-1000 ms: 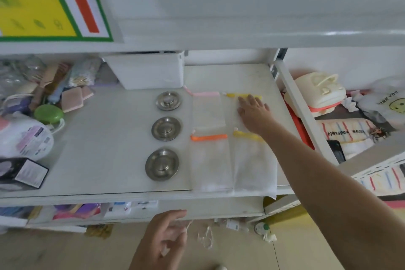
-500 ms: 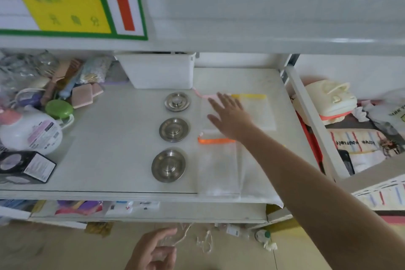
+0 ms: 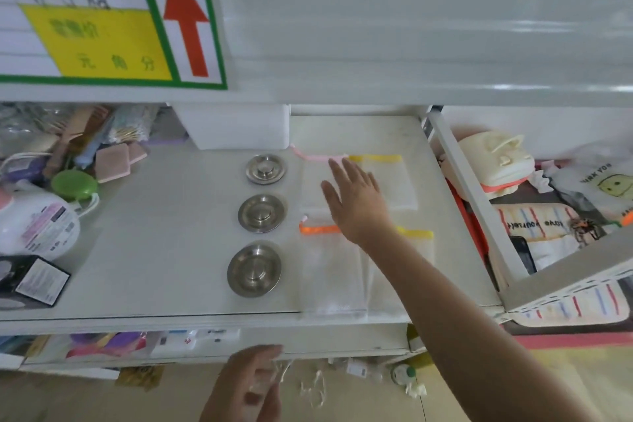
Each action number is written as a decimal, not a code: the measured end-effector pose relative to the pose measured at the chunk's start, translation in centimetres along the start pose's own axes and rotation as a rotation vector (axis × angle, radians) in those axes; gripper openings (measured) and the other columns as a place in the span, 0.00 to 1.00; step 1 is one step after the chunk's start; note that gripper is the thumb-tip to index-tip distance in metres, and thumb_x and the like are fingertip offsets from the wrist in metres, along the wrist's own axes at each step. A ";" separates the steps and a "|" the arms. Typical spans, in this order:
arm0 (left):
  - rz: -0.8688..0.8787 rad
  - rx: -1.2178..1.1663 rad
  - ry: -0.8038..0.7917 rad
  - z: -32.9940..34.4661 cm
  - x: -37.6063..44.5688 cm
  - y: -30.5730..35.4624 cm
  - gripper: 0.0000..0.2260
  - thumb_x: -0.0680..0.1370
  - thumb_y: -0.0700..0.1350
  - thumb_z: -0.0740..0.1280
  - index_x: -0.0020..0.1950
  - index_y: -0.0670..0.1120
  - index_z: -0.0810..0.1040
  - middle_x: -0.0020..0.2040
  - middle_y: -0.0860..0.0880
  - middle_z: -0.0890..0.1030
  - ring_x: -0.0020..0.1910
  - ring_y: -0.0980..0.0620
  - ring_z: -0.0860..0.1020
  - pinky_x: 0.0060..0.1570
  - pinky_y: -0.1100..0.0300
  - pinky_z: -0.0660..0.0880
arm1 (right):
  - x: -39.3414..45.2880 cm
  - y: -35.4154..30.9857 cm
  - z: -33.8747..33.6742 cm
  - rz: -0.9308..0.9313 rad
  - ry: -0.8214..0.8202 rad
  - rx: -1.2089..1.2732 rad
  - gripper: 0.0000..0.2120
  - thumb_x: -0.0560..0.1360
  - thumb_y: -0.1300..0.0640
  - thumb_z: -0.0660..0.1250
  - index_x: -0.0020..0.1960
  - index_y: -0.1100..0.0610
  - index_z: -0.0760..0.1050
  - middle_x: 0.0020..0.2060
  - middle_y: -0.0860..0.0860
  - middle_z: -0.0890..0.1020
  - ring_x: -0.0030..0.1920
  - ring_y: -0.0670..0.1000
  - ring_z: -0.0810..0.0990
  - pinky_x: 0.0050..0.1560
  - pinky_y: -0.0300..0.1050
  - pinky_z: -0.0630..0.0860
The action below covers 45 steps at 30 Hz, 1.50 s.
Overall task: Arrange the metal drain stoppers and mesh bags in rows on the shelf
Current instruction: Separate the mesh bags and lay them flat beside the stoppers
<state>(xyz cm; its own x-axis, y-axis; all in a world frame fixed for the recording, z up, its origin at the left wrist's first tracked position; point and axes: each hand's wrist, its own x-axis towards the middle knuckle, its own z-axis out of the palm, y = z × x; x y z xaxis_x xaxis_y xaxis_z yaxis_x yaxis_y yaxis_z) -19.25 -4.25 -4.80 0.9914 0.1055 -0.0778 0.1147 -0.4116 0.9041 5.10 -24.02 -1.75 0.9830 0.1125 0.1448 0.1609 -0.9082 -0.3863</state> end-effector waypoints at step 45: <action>0.296 0.846 0.028 -0.2 11.3 -1.4 0.23 0.81 0.49 0.51 0.73 0.43 0.70 0.76 0.44 0.68 0.75 0.43 0.66 0.72 0.53 0.60 | -16.7 0.6 0.7 -0.180 -0.227 -0.080 0.28 0.82 0.37 0.42 0.80 0.45 0.51 0.80 0.44 0.48 0.80 0.46 0.42 0.79 0.51 0.43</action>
<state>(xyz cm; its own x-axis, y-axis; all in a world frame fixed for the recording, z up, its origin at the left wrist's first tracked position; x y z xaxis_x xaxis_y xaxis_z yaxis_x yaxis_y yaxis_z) -8.19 -2.26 -6.84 0.9871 -0.0936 0.1298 -0.1263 -0.9538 0.2725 -11.20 -26.15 -5.07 0.9353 0.3538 -0.0065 0.3358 -0.8934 -0.2983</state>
